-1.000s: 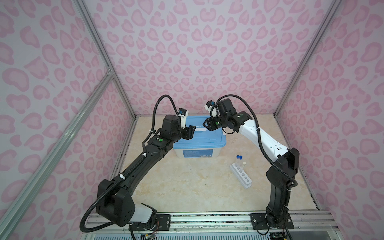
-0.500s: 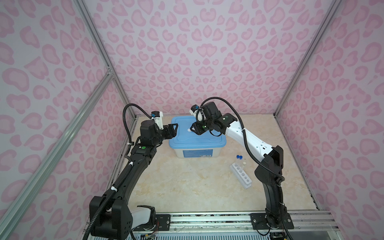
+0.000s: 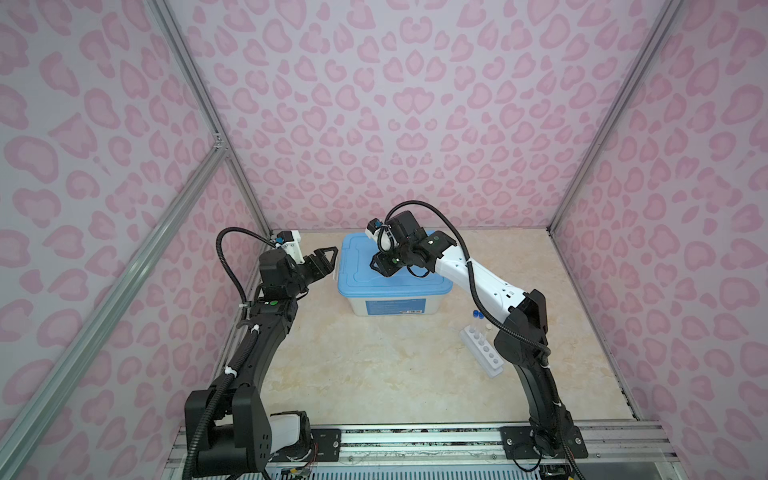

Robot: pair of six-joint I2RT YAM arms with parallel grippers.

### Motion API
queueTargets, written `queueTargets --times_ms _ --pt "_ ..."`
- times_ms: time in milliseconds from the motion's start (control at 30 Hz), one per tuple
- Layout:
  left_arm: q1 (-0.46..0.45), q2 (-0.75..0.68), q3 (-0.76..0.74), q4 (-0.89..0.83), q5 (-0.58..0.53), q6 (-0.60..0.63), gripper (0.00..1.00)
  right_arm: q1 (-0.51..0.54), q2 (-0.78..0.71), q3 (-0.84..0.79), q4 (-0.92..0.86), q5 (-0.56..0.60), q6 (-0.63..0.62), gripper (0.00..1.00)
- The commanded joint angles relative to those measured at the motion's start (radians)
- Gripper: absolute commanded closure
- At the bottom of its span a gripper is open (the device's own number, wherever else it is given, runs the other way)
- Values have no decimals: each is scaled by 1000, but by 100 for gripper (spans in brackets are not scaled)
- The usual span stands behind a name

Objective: Organize the chemistry lab equipment

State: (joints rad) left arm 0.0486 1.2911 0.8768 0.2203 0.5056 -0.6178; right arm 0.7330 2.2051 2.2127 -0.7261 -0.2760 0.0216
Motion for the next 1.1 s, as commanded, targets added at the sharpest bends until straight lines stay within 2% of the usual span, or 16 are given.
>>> queueTargets --times_ms 0,533,867,1067 --pt "12 27 2 73 55 -33 23 5 16 -7 19 37 -31 57" --pt "13 148 35 67 62 -39 19 14 9 -117 53 61 -45 56" --pt "11 215 45 48 69 -26 12 15 -22 -191 86 61 -34 56" --pt "6 280 89 26 156 -3 12 15 -28 -202 92 63 -34 56"
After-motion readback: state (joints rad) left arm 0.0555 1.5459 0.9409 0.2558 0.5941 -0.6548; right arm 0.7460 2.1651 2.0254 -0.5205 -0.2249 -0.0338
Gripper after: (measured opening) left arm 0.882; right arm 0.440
